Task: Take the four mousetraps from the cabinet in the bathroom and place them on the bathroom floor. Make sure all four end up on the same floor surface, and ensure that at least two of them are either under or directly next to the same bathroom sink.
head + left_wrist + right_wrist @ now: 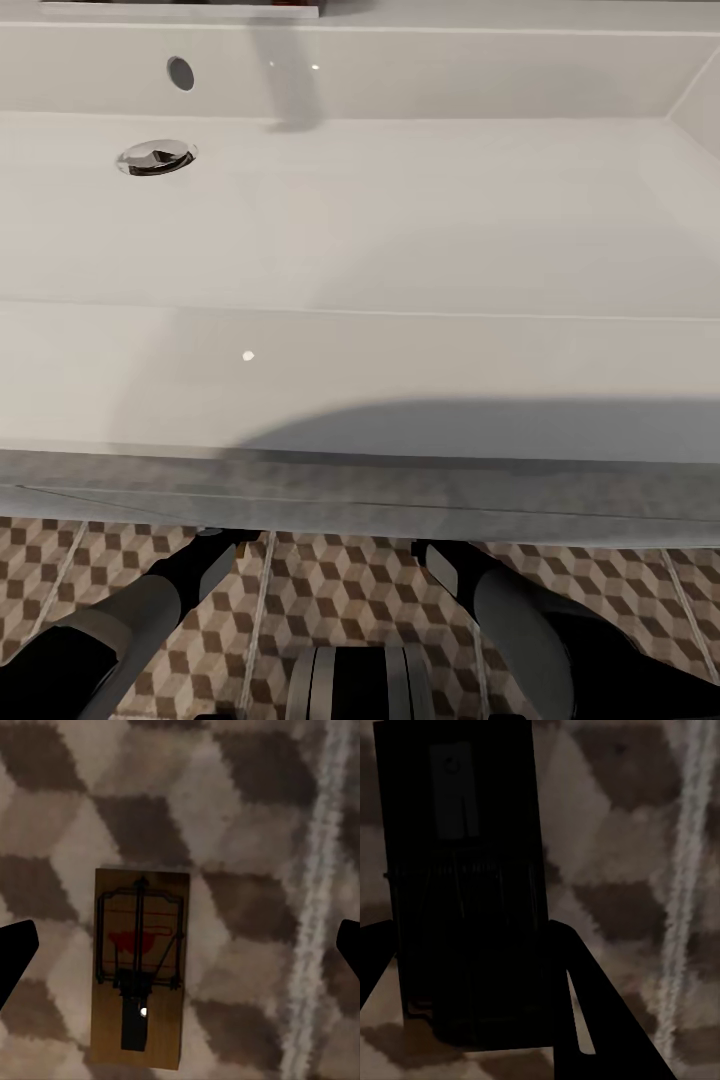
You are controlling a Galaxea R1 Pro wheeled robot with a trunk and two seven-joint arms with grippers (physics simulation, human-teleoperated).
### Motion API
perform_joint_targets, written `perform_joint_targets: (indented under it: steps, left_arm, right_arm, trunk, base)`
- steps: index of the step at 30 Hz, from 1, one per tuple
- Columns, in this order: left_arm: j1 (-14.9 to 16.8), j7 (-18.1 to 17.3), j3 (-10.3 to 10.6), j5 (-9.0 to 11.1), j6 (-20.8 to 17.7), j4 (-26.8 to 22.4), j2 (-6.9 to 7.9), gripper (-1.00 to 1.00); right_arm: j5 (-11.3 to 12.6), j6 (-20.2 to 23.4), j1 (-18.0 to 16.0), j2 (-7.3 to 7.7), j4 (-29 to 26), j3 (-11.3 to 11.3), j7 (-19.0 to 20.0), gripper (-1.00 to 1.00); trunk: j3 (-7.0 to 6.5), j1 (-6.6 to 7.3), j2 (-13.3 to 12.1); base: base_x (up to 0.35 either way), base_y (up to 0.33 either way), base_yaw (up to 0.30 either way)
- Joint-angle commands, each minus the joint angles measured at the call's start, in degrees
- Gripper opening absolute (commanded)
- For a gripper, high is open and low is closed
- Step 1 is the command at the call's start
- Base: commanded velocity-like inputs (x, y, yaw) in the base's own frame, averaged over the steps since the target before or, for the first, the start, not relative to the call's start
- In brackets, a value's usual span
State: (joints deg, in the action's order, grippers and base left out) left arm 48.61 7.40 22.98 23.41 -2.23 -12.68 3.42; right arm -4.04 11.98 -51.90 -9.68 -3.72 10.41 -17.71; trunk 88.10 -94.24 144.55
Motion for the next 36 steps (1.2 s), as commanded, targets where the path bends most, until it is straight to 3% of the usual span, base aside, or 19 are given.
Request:
perform_joint_targets:
  steps: [1, 36]
  left_arm:
    - [0.0, 0.3, 0.5, 0.4, -0.2, -0.1, 0.04, 1.00]
    - [0.0, 0.3, 0.5, 0.4, -0.2, 0.3, -0.26, 1.00]
  right_arm:
    - [0.0, 0.3, -1.3, -0.01, -0.2, 0.9, -0.2, -1.00]
    - [0.0, 0.1, -1.3, 0.01, -0.5, 0.9, -0.2, -1.00]
  trunk:
    - [0.02, 0.01, 0.0]
    - [0.02, 0.01, 0.0]
  base:
    - [0.000, 0.000, 0.000]
    - [0.000, 0.000, 0.000]
